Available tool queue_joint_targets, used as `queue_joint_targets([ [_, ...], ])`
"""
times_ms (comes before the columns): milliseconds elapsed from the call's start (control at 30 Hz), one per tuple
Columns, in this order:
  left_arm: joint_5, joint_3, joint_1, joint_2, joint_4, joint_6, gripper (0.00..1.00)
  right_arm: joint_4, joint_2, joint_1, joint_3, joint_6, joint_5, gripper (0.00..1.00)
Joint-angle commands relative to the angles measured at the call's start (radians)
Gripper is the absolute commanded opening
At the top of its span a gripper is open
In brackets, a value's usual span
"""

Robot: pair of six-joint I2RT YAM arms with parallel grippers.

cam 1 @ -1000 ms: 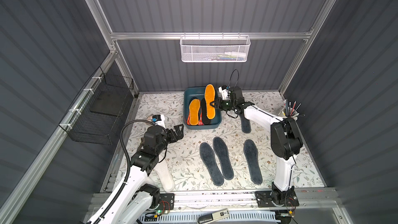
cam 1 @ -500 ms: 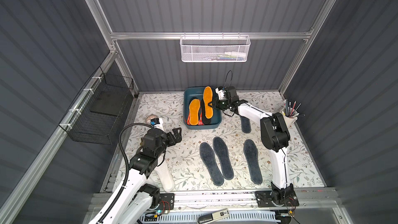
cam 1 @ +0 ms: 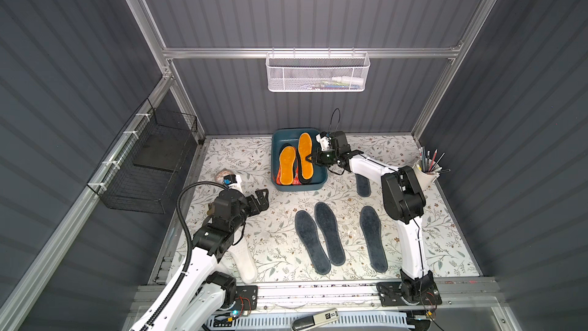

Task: Put the insoles into the storage box
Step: Place the insole in the storage box.

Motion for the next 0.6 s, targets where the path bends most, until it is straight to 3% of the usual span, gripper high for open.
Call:
queue_joint_targets([
  [0, 0.001, 0.002, 0.007, 0.001, 0.002, -0.010, 1.00, 0.016, 0.028, 0.006, -0.014, 0.012, -0.012, 0.00],
  [400, -0.002, 0.001, 0.006, -0.013, -0.008, -0.012, 1.00, -0.026, 0.089, 0.010, 0.026, 0.008, -0.001, 0.04],
  [500, -0.004, 0.001, 0.006, -0.011, -0.007, -0.014, 1.00, -0.060, 0.082, 0.013, 0.036, -0.014, 0.017, 0.18],
  [567, -0.004, 0.000, 0.006, -0.011, -0.004, -0.016, 1.00, -0.082, 0.065, 0.012, 0.039, -0.028, 0.021, 0.34],
])
